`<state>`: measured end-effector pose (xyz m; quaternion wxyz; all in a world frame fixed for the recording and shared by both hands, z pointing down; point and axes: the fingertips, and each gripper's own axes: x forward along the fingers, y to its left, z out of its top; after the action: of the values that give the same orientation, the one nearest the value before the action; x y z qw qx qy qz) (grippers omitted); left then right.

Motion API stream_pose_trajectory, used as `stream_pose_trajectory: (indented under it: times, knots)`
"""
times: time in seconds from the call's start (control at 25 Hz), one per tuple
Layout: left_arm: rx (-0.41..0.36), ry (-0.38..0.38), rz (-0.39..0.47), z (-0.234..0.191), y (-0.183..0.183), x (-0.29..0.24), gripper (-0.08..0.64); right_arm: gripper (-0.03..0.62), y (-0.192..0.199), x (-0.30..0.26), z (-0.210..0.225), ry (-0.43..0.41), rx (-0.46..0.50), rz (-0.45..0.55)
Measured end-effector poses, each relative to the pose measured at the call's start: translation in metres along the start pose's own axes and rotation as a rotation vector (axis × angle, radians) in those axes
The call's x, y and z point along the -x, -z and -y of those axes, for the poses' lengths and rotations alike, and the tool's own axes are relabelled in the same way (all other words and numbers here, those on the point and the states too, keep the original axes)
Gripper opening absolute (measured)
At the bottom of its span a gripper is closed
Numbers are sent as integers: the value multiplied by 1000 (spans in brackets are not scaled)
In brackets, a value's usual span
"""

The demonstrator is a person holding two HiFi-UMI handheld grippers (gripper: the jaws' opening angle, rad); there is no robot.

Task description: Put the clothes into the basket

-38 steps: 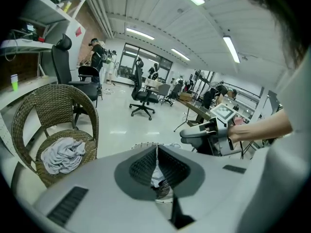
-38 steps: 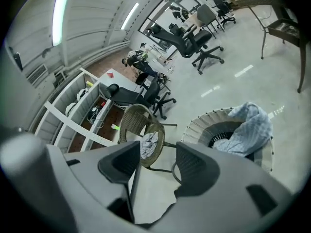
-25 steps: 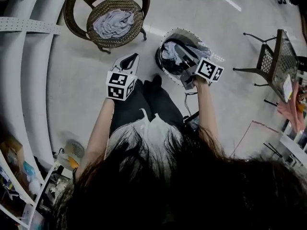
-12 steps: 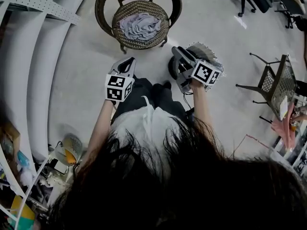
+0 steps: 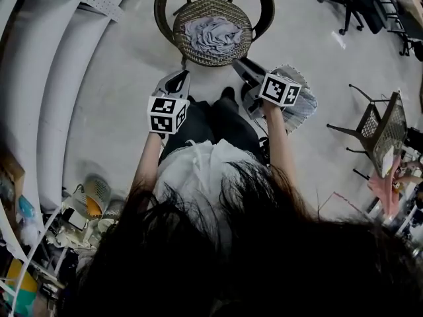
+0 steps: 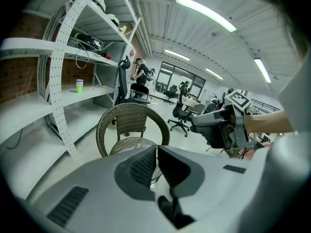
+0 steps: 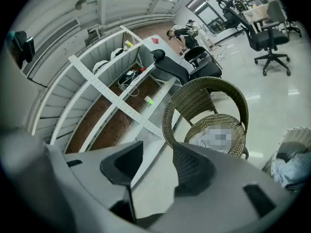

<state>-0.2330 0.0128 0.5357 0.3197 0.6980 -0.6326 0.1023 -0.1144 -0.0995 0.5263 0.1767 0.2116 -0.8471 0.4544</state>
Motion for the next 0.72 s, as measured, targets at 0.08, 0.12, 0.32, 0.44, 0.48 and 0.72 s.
stream_pose_trajectory:
  times: [0.08, 0.12, 0.32, 0.44, 0.48, 0.72]
  knots:
    - [20, -19, 11, -7, -3, 0, 23, 202, -1, -11, 2, 15, 44, -40]
    - [31, -28, 16, -10, -5, -1, 22, 202, -3, -18, 0, 13, 63, -57]
    - [75, -64, 26, -24, -12, -7, 23, 202, -18, -52, 11, 67, 242, -156]
    - [97, -93, 19, -36, -15, -18, 23, 203, -27, -76, 25, 98, 420, -248]
    - [105, -104, 14, -41, -16, -22, 21, 204, -28, -85, 30, 96, 476, -288]
    - [155, -157, -12, -71, -22, -53, 22, 204, -26, -137, 67, 72, 685, -484]
